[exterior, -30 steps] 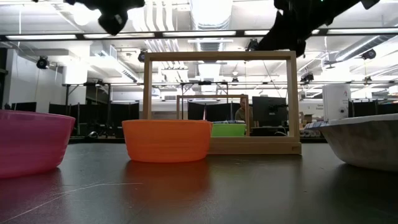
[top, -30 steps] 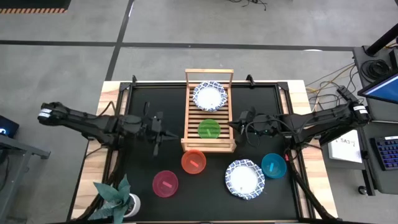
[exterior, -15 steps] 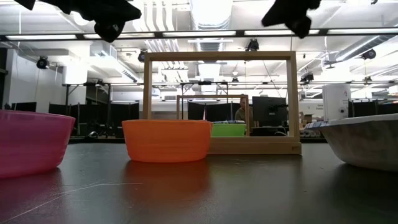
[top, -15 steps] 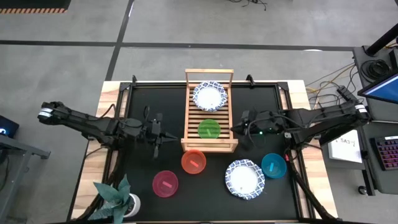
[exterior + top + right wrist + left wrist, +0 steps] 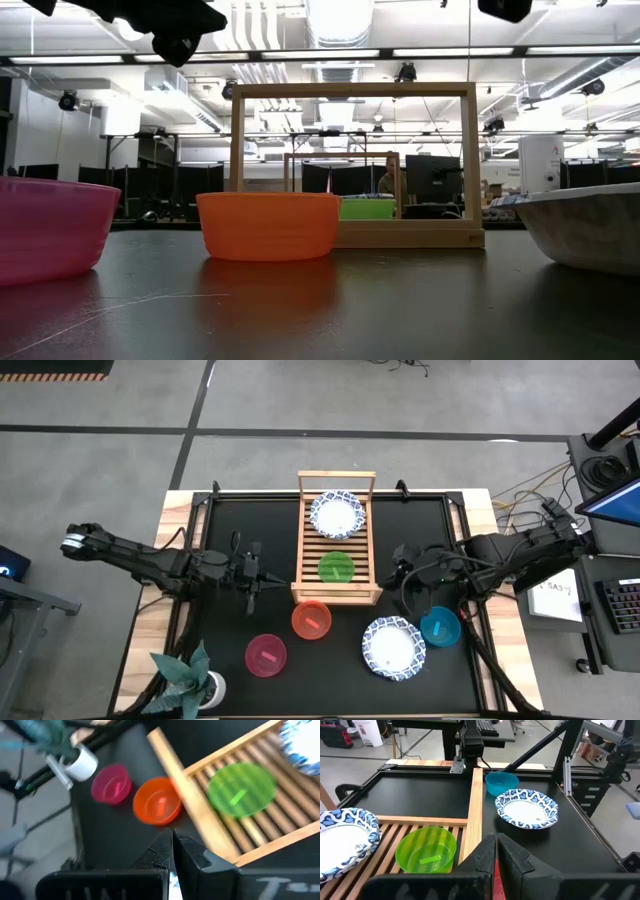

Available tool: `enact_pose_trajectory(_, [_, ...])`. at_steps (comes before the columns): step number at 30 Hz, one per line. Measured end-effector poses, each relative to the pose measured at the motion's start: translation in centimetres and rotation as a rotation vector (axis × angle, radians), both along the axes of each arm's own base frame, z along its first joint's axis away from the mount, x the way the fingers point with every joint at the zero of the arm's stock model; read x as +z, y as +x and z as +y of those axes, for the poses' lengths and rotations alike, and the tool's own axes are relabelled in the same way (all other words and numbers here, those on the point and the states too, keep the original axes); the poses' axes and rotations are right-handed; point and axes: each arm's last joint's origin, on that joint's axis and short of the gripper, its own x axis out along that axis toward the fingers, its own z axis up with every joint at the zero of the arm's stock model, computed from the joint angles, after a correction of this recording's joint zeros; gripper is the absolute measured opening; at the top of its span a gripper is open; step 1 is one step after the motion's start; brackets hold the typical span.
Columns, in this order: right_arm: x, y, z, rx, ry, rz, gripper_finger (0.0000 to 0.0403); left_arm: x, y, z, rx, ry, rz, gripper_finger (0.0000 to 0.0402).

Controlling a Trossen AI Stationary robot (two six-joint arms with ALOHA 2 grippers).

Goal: Place and stack bowls onto a shelf
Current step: Stack the blue bowl on top of the green bowl on the shelf

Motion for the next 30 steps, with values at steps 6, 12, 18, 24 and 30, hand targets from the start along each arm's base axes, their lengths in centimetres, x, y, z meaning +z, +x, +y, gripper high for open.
enact_pose_trajectory(6, [-0.2,1.2,1.6,0.033,0.121,0.173,0.0009,0.0,0.0,0.0,-0.001,0.003,0.001,0.0000])
enact_pose_trajectory(12, [-2.5,1.4,3.2,-0.021,0.255,0.473,0.0009,0.0,0.0,0.0,0.000,0.000,0.000,0.0000])
enact_pose_trajectory(18, [-6.4,0.2,4.2,-0.164,0.292,0.723,0.0009,0.0,0.0,0.0,0.000,-0.001,0.000,0.0000])
enact_pose_trajectory(24, [-10.3,-2.2,3.7,-0.350,0.333,0.853,0.0009,0.0,0.0,0.0,0.000,-0.001,0.000,0.0000])
enact_pose_trajectory(30, [-12.9,-4.8,2.4,-0.556,0.338,0.874,0.0011,0.0,0.0,0.0,0.000,-0.002,0.000,0.0000])
